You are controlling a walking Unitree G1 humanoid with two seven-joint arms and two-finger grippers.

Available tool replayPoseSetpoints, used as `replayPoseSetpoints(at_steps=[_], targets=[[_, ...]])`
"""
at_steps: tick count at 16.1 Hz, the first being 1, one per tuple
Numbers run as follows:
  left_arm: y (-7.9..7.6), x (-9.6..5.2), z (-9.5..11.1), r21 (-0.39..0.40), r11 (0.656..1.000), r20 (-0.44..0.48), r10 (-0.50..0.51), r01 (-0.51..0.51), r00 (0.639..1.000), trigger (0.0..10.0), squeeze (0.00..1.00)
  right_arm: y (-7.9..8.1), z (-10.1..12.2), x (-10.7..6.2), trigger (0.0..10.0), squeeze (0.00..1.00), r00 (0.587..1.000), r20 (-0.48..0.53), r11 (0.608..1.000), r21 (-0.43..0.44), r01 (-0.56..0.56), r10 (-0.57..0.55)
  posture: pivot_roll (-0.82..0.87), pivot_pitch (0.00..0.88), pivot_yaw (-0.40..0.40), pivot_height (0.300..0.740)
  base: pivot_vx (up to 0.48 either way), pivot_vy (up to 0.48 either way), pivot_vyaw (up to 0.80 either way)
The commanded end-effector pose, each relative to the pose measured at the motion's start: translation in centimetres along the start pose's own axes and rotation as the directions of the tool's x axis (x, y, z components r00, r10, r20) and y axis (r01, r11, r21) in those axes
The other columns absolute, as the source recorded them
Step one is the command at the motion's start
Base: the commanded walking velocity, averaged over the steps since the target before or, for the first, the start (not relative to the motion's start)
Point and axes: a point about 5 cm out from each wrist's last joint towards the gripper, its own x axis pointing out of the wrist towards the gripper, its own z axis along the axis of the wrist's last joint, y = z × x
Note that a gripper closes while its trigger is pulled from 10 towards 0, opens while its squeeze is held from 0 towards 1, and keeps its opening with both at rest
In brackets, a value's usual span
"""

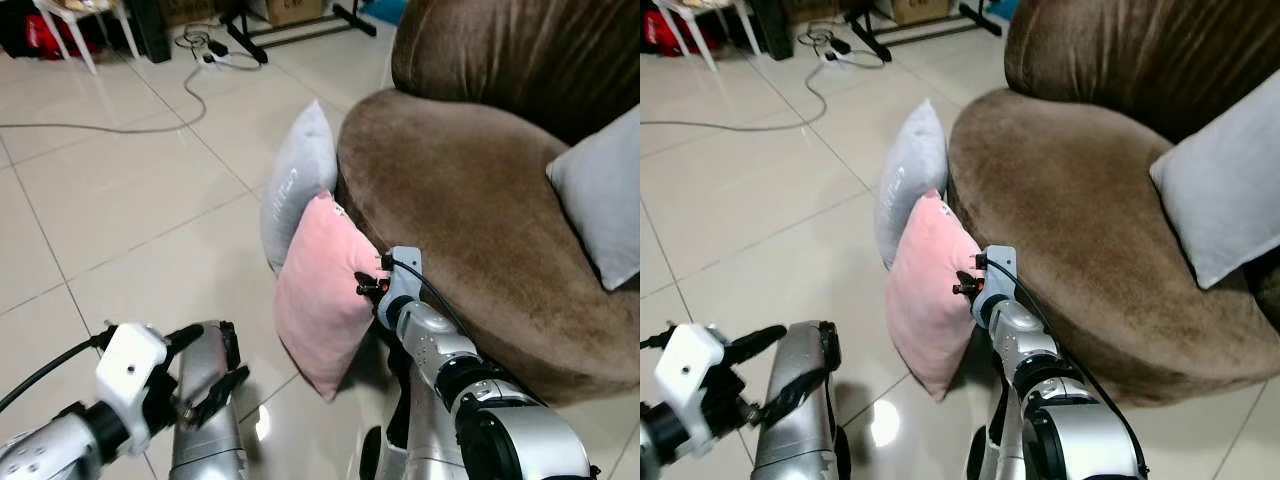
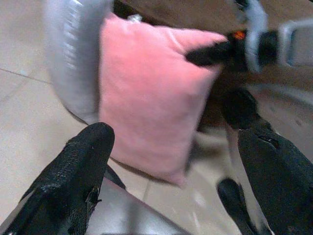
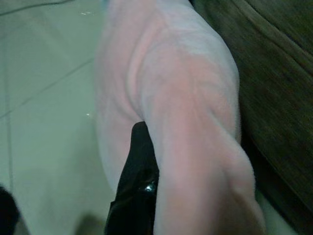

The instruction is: Move the pillow to the sofa from floor

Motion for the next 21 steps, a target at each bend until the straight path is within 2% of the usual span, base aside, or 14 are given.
replayPoseSetpoints(at_steps=[1,3,4,5,6,7,8,9,10,12,14,17,18,21], targets=[[0.1,0.2,-0.1,0.003,1.0,0.001,0.027,-0.027,1.0,10.0,0.0,0.2,1.6,0.2,0.0,0.0,0.998,0.05,0.999,-0.028,-0.041,0.043,0.23,0.0,-0.067,0.431,0.0,0.0,0.0],[0.1,0.9,1.0,-0.048,0.991,0.08,0.128,-0.124,0.989,10.0,0.0,-0.4,4.5,-0.8,0.0,0.0,0.979,0.174,0.994,-0.046,-0.103,0.109,0.21,0.0,-0.08,0.431,0.0,0.0,0.0],[0.0,1.0,1.4,-0.059,0.99,0.1,0.132,-0.127,0.986,10.0,0.0,-0.6,5.4,-1.4,0.0,0.0,0.97,0.219,0.994,-0.041,-0.103,0.11,0.2,0.0,-0.079,0.431,0.0,0.0,0.0],[-0.3,1.3,1.8,-0.046,0.989,0.126,0.144,-0.139,0.982,10.0,0.0,-1.1,7.3,-3.0,0.0,0.0,0.948,0.3,0.994,-0.019,-0.104,0.105,0.18,0.0,-0.075,0.431,0.0,0.0,0.0],[-0.3,1.8,2.3,-0.048,0.984,0.158,0.177,-0.172,0.971,10.0,0.0,-1.3,9.1,-5.7,0.0,0.0,0.919,0.386,0.997,-0.006,-0.08,0.076,0.15,0.0,-0.071,0.431,0.0,0.0,0.0],[-0.2,1.9,2.3,-0.048,0.981,0.165,0.193,-0.187,0.967,10.0,0.0,-1.3,9.4,-6.3,0.0,0.0,0.913,0.402,0.997,-0.001,-0.072,0.066,0.14,0.0,-0.071,0.431,0.0,0.0,0.0],[0.0,2.1,2.6,-0.055,0.972,0.183,0.236,-0.23,0.954,10.0,0.0,-1.3,9.9,-7.8,0.0,0.0,0.9,0.435,0.999,0.01,-0.036,0.029,0.14,0.0,-0.076,0.431,0.0,0.0,0.0],[0.7,2.7,3.3,-0.062,0.949,0.213,0.315,-0.309,0.925,10.0,0.0,-1.1,10.7,-10.2,1.4,0.0,0.862,0.505,0.997,0.075,0.013,-0.049,0.12,0.0,-0.07,0.431,0.0,0.0,0.0],[1.1,3.0,3.8,-0.063,0.932,0.242,0.363,-0.358,0.9,10.0,0.0,-0.7,10.8,-11.3,10.0,0.0,0.848,0.523,0.995,0.097,0.039,-0.084,0.11,0.0,-0.066,0.431,0.0,0.0,0.0],[2.5,3.3,4.7,-0.03,0.876,0.284,0.469,-0.481,0.836,10.0,0.0,0.3,11.0,-13.1,10.0,0.0,0.813,0.57,0.992,0.113,0.064,-0.117,0.09,0.0,-0.051,0.431,0.0,0.0,0.0],[2.8,3.9,5.4,0.035,0.869,0.296,0.463,-0.494,0.835,10.0,0.0,0.8,10.2,-13.4,10.0,0.0,0.836,0.536,0.992,0.02,0.127,-0.118,0.08,0.0,-0.046,0.446,0.0,0.0,0.0],[3.2,5.8,6.0,0.026,0.864,0.32,0.47,-0.503,0.823,10.0,0.0,1.2,10.4,-12.5,10.0,0.0,0.85,0.502,0.987,0.054,0.152,-0.159,0.05,0.0,-0.03,0.476,0.0,0.0,0.0],[2.6,6.4,6.3,0.035,0.876,0.339,0.442,-0.481,0.83,10.0,0.0,1.4,11.0,-12.4,10.0,0.0,0.848,0.506,0.987,0.071,0.142,-0.158,0.05,0.0,-0.023,0.491,0.0,0.0,0.0],[3.3,6.6,6.3,0.058,0.854,0.339,0.47,-0.516,0.815,10.0,0.0,1.7,11.3,-12.2,10.0,0.0,0.845,0.512,0.987,0.054,0.148,-0.155,0.06,0.0,-0.02,0.521,0.0,0.0,0.0]])
